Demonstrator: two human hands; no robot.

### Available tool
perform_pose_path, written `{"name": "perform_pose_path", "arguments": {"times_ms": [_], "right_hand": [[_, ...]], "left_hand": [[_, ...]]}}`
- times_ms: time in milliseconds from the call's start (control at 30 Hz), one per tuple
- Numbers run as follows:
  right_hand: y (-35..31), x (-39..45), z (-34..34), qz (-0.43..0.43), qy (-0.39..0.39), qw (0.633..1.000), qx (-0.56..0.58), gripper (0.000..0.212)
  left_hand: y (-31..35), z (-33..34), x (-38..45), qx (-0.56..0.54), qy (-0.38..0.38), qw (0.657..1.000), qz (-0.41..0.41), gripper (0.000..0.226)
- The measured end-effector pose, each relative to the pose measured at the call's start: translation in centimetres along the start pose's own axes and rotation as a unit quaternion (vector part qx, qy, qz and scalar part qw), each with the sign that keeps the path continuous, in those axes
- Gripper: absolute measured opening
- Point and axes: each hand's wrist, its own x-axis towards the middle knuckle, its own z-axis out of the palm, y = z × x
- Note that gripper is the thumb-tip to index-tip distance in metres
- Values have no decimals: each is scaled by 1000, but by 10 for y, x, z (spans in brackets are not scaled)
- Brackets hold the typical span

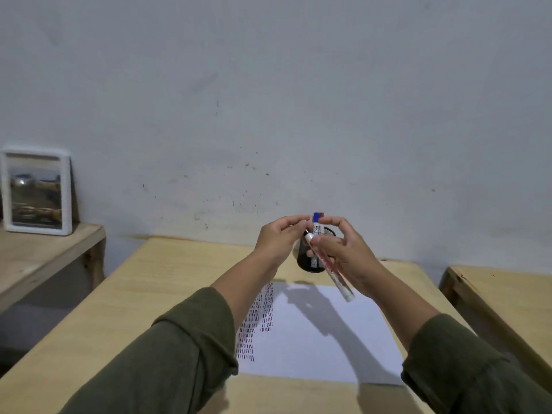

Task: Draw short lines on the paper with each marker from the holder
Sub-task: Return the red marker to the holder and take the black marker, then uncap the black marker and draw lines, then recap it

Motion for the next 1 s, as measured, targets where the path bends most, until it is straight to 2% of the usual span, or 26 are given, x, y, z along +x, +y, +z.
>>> {"name": "perform_pose_path", "arguments": {"times_ms": [167,300,367,500,633,733,833,1000], "right_hand": [[-14,-38,6,45,-81,994,54,40],[-17,-56,15,20,-73,990,117,35],[-14,-60,25,1,-40,989,142,32],[-6,-59,45,-26,4,980,197,12],[-6,-53,52,-24,33,964,262,25],[-4,-48,55,-18,25,961,276,28],[1,-44,60,-17,16,958,284,29],[12,-40,63,-34,1,967,254,25]], "left_hand": [[-3,-11,-29,-90,150,984,-39,26],[-1,-13,-42,-132,210,967,-57,25],[1,-10,-48,-133,197,970,-55,26],[5,-3,-58,-121,140,982,-35,34],[6,-9,-65,-177,50,983,-13,17],[1,-17,-63,-223,5,975,1,17],[-1,-21,-61,-239,8,971,3,18],[-5,-27,-56,-185,81,979,-19,17]]}}
